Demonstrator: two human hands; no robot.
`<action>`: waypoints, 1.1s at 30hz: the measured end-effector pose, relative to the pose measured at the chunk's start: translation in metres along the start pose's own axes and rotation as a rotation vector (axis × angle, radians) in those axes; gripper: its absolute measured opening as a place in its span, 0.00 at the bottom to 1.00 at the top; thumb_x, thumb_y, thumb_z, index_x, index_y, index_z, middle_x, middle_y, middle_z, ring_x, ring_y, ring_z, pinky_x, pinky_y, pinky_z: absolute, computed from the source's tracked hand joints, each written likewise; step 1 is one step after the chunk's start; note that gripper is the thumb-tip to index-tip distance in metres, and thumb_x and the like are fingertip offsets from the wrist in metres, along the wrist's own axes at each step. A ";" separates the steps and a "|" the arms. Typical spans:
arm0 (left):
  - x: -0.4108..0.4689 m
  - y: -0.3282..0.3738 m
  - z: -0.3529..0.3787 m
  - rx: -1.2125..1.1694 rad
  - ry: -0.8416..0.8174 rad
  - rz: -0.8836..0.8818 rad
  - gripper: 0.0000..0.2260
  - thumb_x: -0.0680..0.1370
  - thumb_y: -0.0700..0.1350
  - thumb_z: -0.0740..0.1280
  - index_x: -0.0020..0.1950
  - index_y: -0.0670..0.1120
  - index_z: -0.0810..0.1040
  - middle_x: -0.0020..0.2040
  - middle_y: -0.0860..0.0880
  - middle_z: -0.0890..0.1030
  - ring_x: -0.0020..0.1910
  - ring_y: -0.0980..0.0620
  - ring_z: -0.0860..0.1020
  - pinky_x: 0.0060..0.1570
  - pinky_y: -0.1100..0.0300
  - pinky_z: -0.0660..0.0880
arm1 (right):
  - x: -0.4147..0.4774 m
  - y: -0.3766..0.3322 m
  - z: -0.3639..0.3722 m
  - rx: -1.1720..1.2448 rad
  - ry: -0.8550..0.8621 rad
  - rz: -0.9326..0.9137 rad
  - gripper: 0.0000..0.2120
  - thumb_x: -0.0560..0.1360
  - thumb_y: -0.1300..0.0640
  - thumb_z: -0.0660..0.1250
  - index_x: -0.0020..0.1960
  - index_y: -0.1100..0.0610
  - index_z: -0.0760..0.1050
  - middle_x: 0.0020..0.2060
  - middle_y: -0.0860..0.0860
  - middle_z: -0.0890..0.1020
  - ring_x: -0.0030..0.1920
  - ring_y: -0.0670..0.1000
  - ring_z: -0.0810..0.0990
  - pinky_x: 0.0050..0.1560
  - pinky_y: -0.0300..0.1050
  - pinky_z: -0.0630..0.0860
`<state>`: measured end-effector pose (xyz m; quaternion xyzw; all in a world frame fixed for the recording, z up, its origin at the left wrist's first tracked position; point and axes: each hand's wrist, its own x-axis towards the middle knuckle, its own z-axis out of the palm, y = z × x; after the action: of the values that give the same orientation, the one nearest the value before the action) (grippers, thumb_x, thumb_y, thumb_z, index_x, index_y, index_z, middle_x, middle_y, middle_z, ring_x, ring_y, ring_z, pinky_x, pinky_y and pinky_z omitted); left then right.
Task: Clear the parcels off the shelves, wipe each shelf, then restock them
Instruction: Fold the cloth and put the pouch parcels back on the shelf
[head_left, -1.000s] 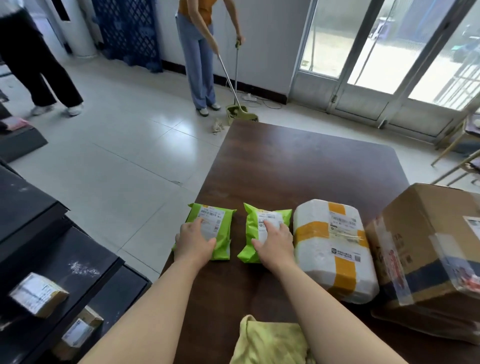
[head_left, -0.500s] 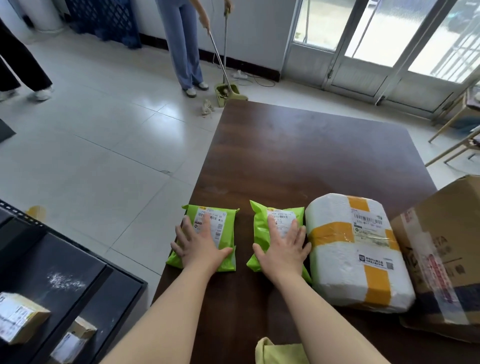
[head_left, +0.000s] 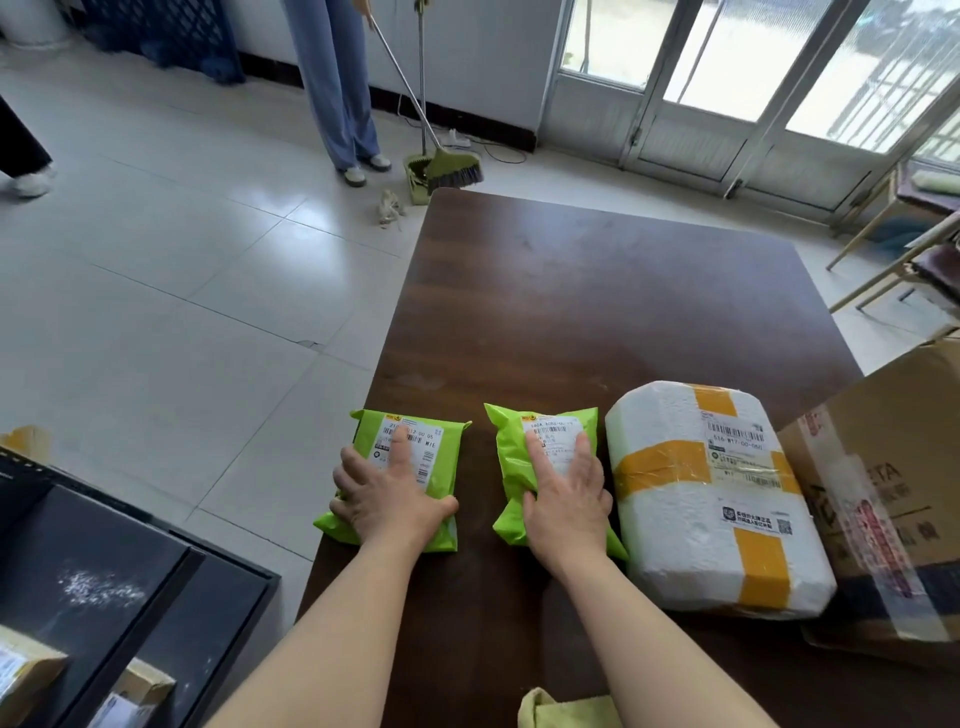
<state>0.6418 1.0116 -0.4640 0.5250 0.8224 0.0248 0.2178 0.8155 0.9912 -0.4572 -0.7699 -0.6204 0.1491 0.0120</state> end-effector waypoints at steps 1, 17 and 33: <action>0.000 -0.001 -0.002 -0.009 0.003 -0.003 0.49 0.63 0.67 0.71 0.74 0.62 0.43 0.72 0.36 0.44 0.72 0.33 0.50 0.67 0.37 0.57 | 0.000 -0.001 -0.001 0.001 0.008 -0.013 0.35 0.79 0.50 0.59 0.76 0.35 0.42 0.75 0.55 0.38 0.75 0.60 0.46 0.68 0.58 0.60; -0.051 -0.033 -0.106 -0.122 0.226 -0.116 0.50 0.61 0.72 0.69 0.75 0.64 0.45 0.73 0.40 0.48 0.71 0.36 0.53 0.65 0.38 0.60 | -0.024 -0.046 -0.084 0.106 0.059 -0.185 0.35 0.76 0.50 0.61 0.76 0.36 0.47 0.76 0.55 0.45 0.75 0.60 0.51 0.69 0.59 0.59; -0.196 -0.108 -0.214 -0.293 0.459 -0.431 0.48 0.59 0.71 0.71 0.73 0.64 0.52 0.70 0.41 0.54 0.67 0.38 0.58 0.63 0.41 0.63 | -0.135 -0.139 -0.170 0.169 0.035 -0.637 0.33 0.76 0.50 0.61 0.75 0.36 0.51 0.77 0.57 0.48 0.74 0.61 0.53 0.69 0.60 0.58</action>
<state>0.5372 0.8322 -0.2349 0.2831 0.9296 0.2136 0.1005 0.6998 0.9220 -0.2377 -0.5357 -0.8152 0.1757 0.1325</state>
